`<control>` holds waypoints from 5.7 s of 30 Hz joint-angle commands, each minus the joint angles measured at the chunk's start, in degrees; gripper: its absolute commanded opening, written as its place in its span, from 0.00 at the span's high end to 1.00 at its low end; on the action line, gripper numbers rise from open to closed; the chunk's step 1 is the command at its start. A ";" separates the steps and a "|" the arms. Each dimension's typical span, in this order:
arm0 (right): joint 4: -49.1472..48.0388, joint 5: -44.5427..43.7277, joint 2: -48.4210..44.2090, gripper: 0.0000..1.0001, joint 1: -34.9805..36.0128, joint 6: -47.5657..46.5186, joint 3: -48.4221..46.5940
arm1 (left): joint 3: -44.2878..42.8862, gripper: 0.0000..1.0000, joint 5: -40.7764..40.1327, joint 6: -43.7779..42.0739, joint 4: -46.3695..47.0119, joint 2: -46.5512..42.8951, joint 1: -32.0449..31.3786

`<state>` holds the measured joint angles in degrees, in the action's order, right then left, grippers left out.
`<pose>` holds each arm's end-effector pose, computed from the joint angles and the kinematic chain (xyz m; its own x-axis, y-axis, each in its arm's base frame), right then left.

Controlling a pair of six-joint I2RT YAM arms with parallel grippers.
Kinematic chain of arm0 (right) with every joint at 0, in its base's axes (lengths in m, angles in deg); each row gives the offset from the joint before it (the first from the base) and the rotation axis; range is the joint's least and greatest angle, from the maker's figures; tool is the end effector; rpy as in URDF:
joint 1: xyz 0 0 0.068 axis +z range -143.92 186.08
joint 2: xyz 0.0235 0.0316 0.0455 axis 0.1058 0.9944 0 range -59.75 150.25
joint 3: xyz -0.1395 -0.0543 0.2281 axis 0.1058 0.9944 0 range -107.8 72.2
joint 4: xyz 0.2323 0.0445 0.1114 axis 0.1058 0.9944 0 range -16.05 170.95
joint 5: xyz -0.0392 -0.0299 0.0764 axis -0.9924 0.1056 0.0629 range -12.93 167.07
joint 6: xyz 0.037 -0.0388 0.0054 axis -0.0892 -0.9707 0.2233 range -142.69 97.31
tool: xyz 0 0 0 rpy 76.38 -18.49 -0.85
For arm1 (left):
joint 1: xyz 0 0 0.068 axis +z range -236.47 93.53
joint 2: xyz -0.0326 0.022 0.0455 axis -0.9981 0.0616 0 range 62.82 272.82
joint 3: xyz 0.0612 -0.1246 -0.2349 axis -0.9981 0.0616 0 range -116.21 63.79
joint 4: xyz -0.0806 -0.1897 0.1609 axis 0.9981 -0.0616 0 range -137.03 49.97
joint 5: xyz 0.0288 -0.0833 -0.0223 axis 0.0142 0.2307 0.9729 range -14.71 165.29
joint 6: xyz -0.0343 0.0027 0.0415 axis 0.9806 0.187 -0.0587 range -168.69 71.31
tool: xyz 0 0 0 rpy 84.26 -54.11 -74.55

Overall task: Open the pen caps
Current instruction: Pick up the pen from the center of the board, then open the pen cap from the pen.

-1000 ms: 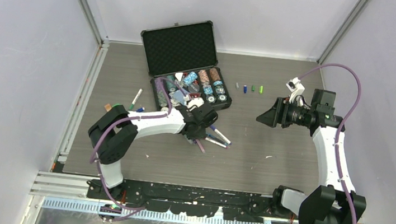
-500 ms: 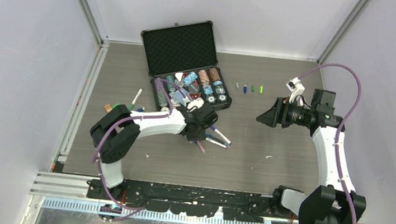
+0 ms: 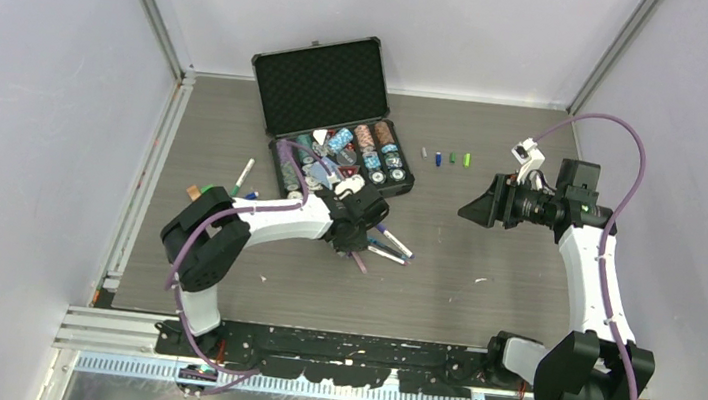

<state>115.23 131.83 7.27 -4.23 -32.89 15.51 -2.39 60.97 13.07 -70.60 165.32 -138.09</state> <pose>0.2290 -0.0120 0.2976 -0.6890 0.0213 -0.7245 -0.5261 0.6729 0.5201 0.2258 -0.2709 0.1747 -0.8862 -0.2559 -0.3861 -0.1722 0.9559 -0.2381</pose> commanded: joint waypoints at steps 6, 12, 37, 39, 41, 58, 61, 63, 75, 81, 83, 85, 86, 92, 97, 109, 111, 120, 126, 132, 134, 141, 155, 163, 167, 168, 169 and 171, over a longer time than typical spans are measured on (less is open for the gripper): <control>-0.49 1.37 -0.10 0.34 -0.21 -0.49 -1.94 | 0.84 0.72 -0.01 1.30 -1.60 -0.59 -0.17; -0.52 1.40 -0.14 0.34 -0.19 -0.51 -1.94 | 0.95 0.71 -0.35 1.39 -2.08 -0.98 -0.34; -0.50 1.58 -0.43 0.34 -0.24 -0.48 -1.94 | 0.43 0.83 -0.87 2.47 -3.34 0.15 -0.61; -0.42 1.64 -0.47 0.34 -0.18 -0.48 -2.02 | 0.43 0.83 -1.01 2.32 -3.50 -0.28 -0.62; -0.41 1.66 -0.49 0.34 -0.17 -0.47 -2.02 | 0.33 0.85 -1.18 2.00 -3.67 -0.73 -0.60; -10.49 12.29 0.66 0.34 5.85 7.05 4.63 | 15.19 1.00 3.25 -3.21 18.10 -23.42 -0.77; -23.75 14.26 0.77 0.34 10.15 15.44 9.70 | 25.74 1.00 9.81 -5.55 42.55 -27.58 -0.77; -28.85 13.92 1.35 0.34 14.81 18.22 11.87 | 30.78 1.00 11.72 -6.22 58.14 -28.32 -0.67; -39.02 9.53 7.31 0.36 23.50 25.92 14.94 | 30.53 1.00 13.40 -6.33 80.45 -21.67 -0.68; -39.33 9.05 7.93 0.39 24.40 26.59 14.89 | 29.95 1.00 12.87 -6.34 80.88 -21.55 -0.68; -39.65 8.92 8.49 0.41 25.00 27.04 14.53 | 29.81 1.00 13.17 -6.11 80.89 -21.42 -0.68; -40.32 8.68 8.80 0.44 25.40 27.77 14.30 | 29.74 1.00 13.56 -5.75 81.14 -21.25 -0.73; -40.88 8.62 8.95 0.45 25.48 28.71 14.31 | 29.78 1.00 13.73 -5.59 81.25 -21.16 -0.72; -50.31 8.84 9.02 0.61 25.44 35.91 16.10 | 29.86 1.00 14.07 -4.43 82.58 -20.00 -0.77; -53.03 9.36 9.84 0.94 25.57 38.30 16.34 | 29.88 0.90 14.06 -3.85 83.37 -19.42 -0.77; -45.58 9.32 9.00 0.99 26.83 31.90 14.39 | 27.67 0.44 11.72 -0.80 69.04 -23.86 3.27; -45.22 9.84 9.28 1.00 27.27 31.60 14.28 | 27.46 0.44 11.39 -0.34 68.28 -24.09 3.72; -38.69 9.35 10.15 0.99 28.62 26.67 12.40 | 25.41 0.51 12.80 0.10 67.51 -22.92 5.03; -36.15 8.83 10.88 1.00 29.19 24.77 11.49 | 23.64 0.59 13.12 -0.57 65.11 -21.37 5.18; -35.60 8.55 11.03 1.00 29.28 24.68 11.25 | 22.82 0.72 14.06 -0.65 65.36 -19.89 5.34; -35.57 8.60 11.09 1.00 29.33 24.65 11.25 | 22.63 0.80 16.01 -0.46 65.64 -19.46 5.43; -31.16 8.52 11.87 0.99 29.54 22.32 9.85 | 22.23 1.00 15.72 -1.40 66.16 -21.80 9.10; -19.11 5.35 16.32 1.00 34.82 13.04 5.71 | 16.43 1.00 9.92 -4.09 61.26 -31.09 26.95; -13.16 4.01 16.02 1.00 34.80 6.84 3.98 | 20.33 1.00 9.55 -3.78 62.52 -33.80 28.92; -2.30 -6.78 13.06 1.00 32.00 -6.12 -0.55 | 20.83 1.00 18.38 -3.79 60.97 -34.93 29.22; 0.08 -8.09 12.22 1.00 29.69 -8.36 -1.52 | 21.27 1.00 21.69 -3.83 60.75 -35.21 29.21; 2.44 -8.35 11.58 1.00 26.74 -10.03 -2.60 | 21.83 1.00 25.06 -3.92 60.72 -35.49 29.20; 6.92 -9.00 10.79 1.00 20.15 -12.93 -4.88 | 23.66 1.00 31.22 -3.95 60.34 -36.20 29.20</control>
<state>111.16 128.33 22.40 25.80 -34.53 16.71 18.73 79.50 10.38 -11.10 131.49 -109.02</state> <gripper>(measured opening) 0.150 0.127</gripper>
